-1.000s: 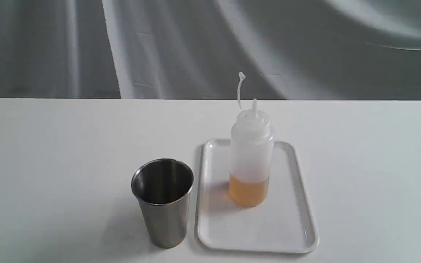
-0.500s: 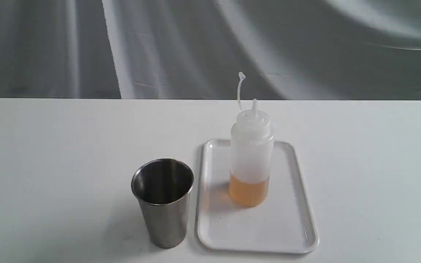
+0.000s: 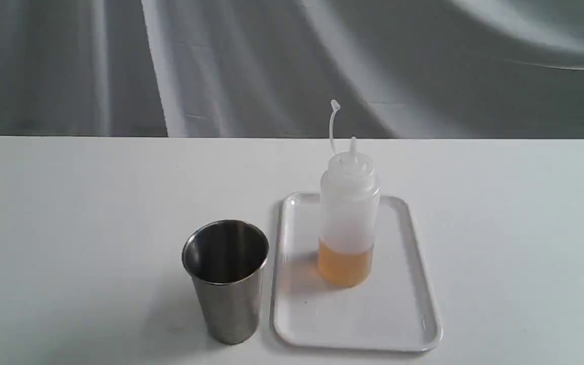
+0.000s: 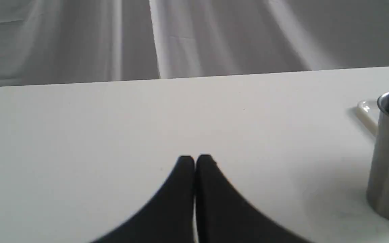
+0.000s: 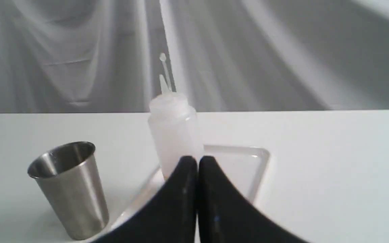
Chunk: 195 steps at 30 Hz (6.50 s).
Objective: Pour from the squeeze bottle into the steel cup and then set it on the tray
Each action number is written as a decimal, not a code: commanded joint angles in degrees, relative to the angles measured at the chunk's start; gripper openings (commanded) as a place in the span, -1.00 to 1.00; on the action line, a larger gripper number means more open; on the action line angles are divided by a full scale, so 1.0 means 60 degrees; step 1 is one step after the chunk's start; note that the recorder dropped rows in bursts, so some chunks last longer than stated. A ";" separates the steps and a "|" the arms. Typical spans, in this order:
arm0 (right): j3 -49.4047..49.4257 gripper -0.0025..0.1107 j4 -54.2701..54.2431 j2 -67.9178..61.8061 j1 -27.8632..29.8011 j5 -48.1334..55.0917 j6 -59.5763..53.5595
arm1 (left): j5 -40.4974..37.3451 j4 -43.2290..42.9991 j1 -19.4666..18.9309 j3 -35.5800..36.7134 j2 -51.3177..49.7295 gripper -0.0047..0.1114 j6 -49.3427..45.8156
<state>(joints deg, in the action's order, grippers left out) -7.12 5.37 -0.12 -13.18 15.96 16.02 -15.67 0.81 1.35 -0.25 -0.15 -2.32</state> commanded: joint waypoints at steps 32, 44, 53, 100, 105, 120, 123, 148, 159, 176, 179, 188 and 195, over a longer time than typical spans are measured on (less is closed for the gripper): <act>0.0444 -0.96 0.0454 0.0020 0.3516 0.0427 -0.0167 | 0.0072 0.0010 -0.0015 0.0042 0.0024 -0.92 0.0030; 0.0802 -0.96 0.1020 0.0020 0.4100 0.0767 -0.0167 | 0.0072 0.0010 -0.0015 0.0042 0.0024 -0.92 0.0059; 0.1187 -0.96 0.0894 0.0020 0.4100 0.0242 -0.0167 | 0.0072 0.0010 -0.0015 0.0042 0.0024 -0.92 0.0059; 0.1187 -0.96 0.0820 0.0020 0.4119 0.0548 -0.1358 | 0.0072 0.0010 -0.0015 0.0042 0.0024 -0.92 0.0061; 0.1187 -0.96 0.0820 0.0020 0.4119 0.0548 -0.1358 | 0.0072 0.0010 -0.0015 0.0042 0.0024 -0.92 0.0038; 0.1187 -0.96 0.0820 0.0020 0.4102 0.0548 -0.1330 | 0.0072 0.0010 -0.0015 0.0042 0.0024 -0.92 0.0073; 0.1187 -0.96 0.0820 0.0020 0.4101 0.0548 -0.1330 | 0.0072 0.0010 -0.0015 0.0042 0.0024 -0.92 0.0073; 0.1187 -0.96 0.0820 0.0020 0.4101 0.0548 -0.1334 | 0.0072 0.0010 -0.0015 0.0042 0.0024 -0.92 0.0056; 0.1187 -0.96 0.0820 0.0020 0.4101 0.0548 -0.1334 | 0.0072 0.0010 -0.0015 0.0042 0.0024 -0.92 0.0038; 0.1187 -0.96 0.0820 0.0020 0.4101 0.0548 -0.1351 | 0.0072 0.0010 -0.0015 0.0042 0.0024 -0.92 0.0039; 0.1187 -0.96 0.0820 0.0020 0.4101 0.0548 -0.1351 | 0.0072 0.0010 -0.0015 0.0042 0.0024 -0.92 0.0039; 0.1187 -0.96 0.0820 0.0020 0.4101 0.0548 -0.1332 | 0.0072 0.0010 -0.0015 0.0042 0.0024 -0.92 0.0058; 0.1187 -0.96 0.0820 0.0020 0.4101 0.0548 -0.1332 | 0.0072 0.0010 -0.0015 0.0042 0.0024 -0.92 0.0058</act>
<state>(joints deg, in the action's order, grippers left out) -0.17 10.62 -0.12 10.98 19.15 8.49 -15.67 0.81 1.35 -0.25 -0.15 -2.32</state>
